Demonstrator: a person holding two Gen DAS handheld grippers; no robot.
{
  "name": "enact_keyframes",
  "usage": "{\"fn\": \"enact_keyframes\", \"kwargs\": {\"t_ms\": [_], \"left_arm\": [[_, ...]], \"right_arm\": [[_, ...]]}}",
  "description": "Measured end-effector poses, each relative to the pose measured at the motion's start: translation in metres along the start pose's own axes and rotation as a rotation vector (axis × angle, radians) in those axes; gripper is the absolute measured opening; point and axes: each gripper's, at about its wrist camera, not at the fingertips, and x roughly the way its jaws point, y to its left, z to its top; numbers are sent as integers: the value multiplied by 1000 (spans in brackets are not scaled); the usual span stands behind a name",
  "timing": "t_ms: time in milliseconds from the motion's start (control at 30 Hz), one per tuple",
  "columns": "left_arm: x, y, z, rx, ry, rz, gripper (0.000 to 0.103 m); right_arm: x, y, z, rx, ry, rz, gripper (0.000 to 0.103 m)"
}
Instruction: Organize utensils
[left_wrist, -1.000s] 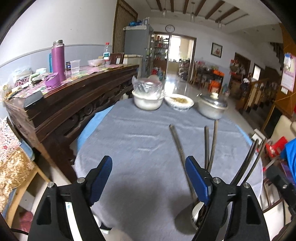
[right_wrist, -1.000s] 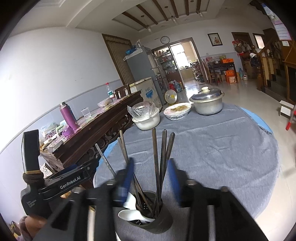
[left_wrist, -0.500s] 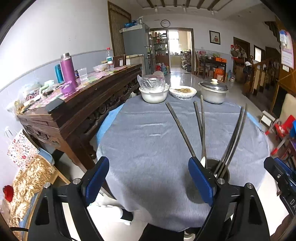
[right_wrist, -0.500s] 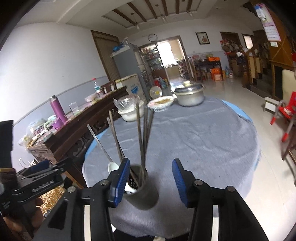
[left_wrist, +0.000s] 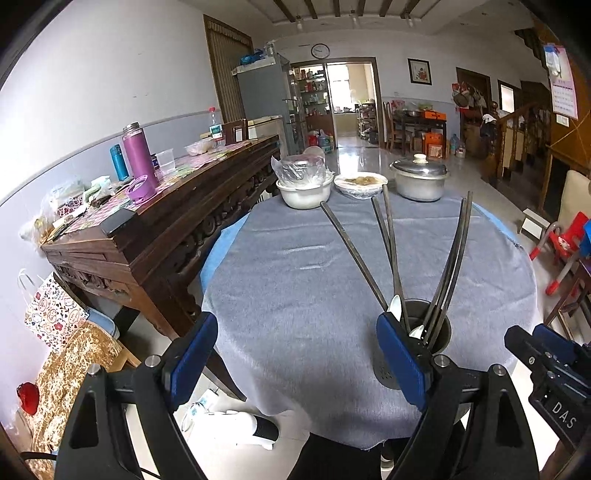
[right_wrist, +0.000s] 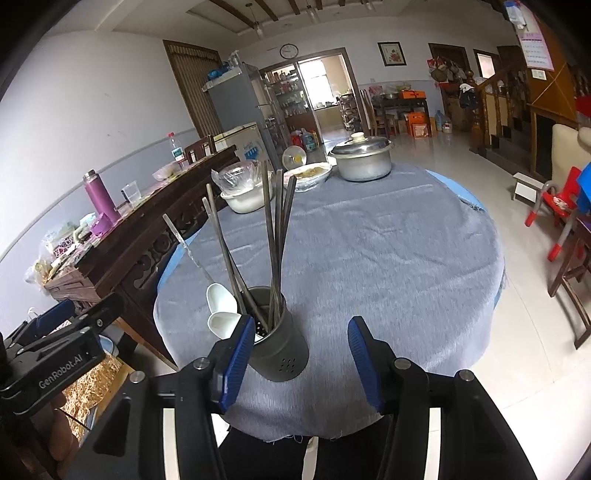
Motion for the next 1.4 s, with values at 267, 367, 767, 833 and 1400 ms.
{"fn": "enact_keyframes", "kwargs": {"t_ms": [267, 367, 767, 833, 1400], "left_arm": [[7, 1, -1, -6, 23, -10, 88], [8, 1, -1, -6, 24, -8, 88], [10, 2, 0, -7, 33, -11, 88], [11, 2, 0, -6, 33, -11, 88], [15, 6, 2, -14, 50, -33, 88]], "right_arm": [[4, 1, 0, 3, 15, -1, 57], [6, 1, 1, 8, 15, -1, 57], [7, -2, 1, 16, 13, -4, 57], [7, -3, 1, 16, 9, -4, 57], [6, 1, 5, 3, -5, -24, 57]]}}
